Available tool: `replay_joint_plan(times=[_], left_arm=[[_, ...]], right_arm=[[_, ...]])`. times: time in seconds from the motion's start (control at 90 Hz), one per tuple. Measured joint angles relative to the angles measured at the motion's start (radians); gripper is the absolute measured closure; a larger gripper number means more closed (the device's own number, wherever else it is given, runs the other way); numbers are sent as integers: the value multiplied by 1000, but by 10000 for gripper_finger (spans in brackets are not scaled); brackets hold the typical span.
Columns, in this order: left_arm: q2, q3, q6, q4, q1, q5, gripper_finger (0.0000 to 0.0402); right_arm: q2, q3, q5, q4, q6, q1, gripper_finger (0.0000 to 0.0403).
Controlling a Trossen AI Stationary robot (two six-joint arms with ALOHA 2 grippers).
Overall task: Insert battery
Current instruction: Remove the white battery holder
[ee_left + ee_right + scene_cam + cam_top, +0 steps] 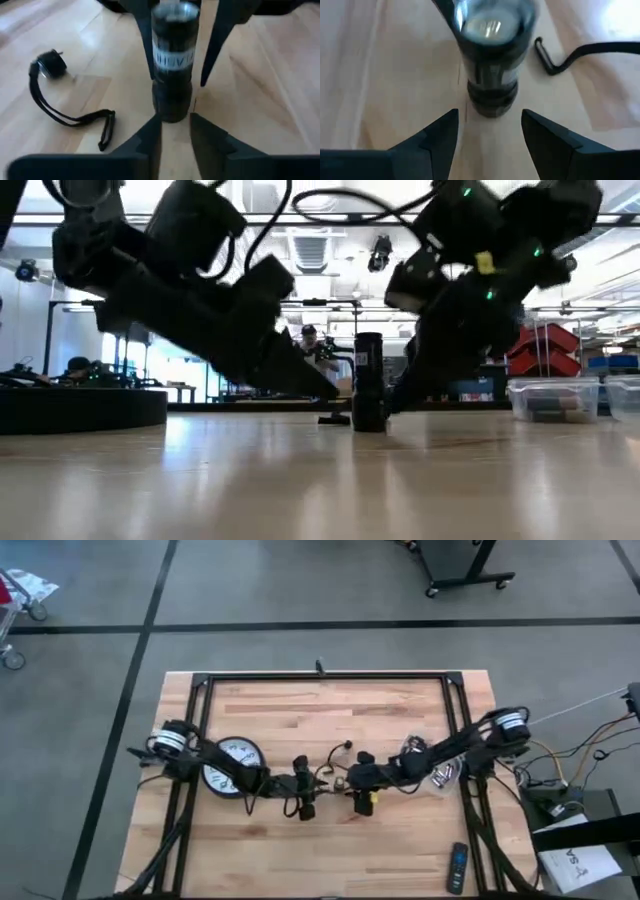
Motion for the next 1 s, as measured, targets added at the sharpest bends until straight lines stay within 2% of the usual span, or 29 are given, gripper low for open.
replay_joint_plan(times=[0.189, 0.411, 0.867, 1.0], left_arm=[[87, 44, 18, 56, 5, -9, 203], [154, 99, 24, 49, 15, -40, 139], [154, 120, 22, 55, 24, -81, 129], [154, 152, 56, 58, 25, -82, 129]], right_arm=[[82, 55, 16, 19, -14, 0, 203], [93, 92, 0, -14, -82, 0, 203], [-50, 96, -16, -318, -11, 53, 203], [-73, 96, -9, -317, 16, 73, 203]])
